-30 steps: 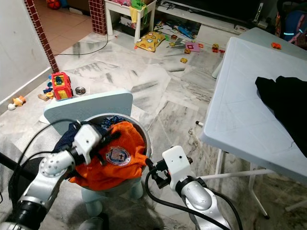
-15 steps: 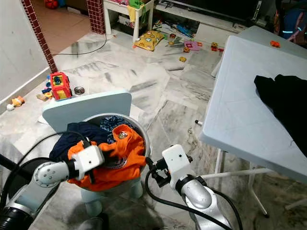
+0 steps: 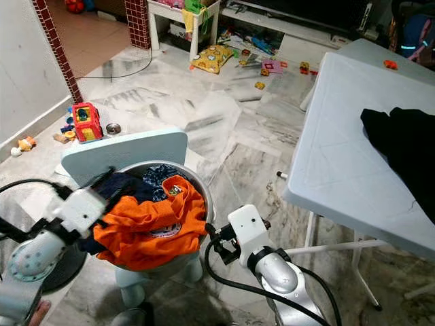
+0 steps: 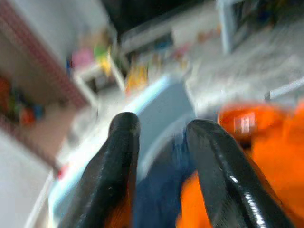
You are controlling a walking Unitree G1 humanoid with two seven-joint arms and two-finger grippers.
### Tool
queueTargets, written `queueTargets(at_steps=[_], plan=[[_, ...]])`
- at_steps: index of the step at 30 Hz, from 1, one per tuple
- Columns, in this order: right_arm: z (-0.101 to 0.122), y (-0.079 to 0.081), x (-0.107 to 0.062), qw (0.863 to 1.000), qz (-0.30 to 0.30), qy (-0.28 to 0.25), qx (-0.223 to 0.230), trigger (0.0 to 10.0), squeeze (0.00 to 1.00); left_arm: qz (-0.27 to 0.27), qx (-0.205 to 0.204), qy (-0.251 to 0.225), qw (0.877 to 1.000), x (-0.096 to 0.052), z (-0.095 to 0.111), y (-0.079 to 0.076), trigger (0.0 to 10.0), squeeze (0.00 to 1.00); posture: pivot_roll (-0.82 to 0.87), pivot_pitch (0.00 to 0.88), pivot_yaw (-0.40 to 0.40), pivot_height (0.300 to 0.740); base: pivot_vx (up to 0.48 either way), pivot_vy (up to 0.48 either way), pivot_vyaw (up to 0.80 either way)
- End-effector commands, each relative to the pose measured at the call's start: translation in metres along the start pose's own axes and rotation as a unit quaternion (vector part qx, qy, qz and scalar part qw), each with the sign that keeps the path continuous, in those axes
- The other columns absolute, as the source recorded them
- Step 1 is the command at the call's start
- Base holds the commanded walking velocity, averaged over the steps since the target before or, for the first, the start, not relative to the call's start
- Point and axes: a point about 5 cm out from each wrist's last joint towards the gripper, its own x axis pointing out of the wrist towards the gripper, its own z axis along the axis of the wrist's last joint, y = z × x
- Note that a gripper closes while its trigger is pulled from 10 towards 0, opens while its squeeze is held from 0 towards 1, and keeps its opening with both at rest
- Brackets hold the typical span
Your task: Hang hanger
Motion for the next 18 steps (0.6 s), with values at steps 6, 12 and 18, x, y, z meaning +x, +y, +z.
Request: queueTargets(at_steps=[6,12,18], plan=[[-0.003,0.0,0.0,1.0,0.005,0.005,-0.006,10.0,0.0,-0.001,-0.013,0.015,1.0,-0.016,-0.004,-0.008,10.0,1.0,0.15,0.13,-0.116,0.74,0.0,0.0,0.0],[-0.005,-0.001,0.002,1.0,0.006,0.006,-0.01,10.0,0.0,-0.103,0.051,-0.062,0.991,-0.006,0.021,-0.019,10.0,1.0,0.16,0.137,-0.123,0.74,0.0,0.0,0.0],[-0.004,0.0,0.003,1.0,0.009,0.005,-0.015,10.0,0.0,-0.226,0.073,-0.062,0.969,0.009,0.022,-0.035,10.0,1.0,0.14,0.126,-0.123,0.74,0.0,0.0,0.0]])
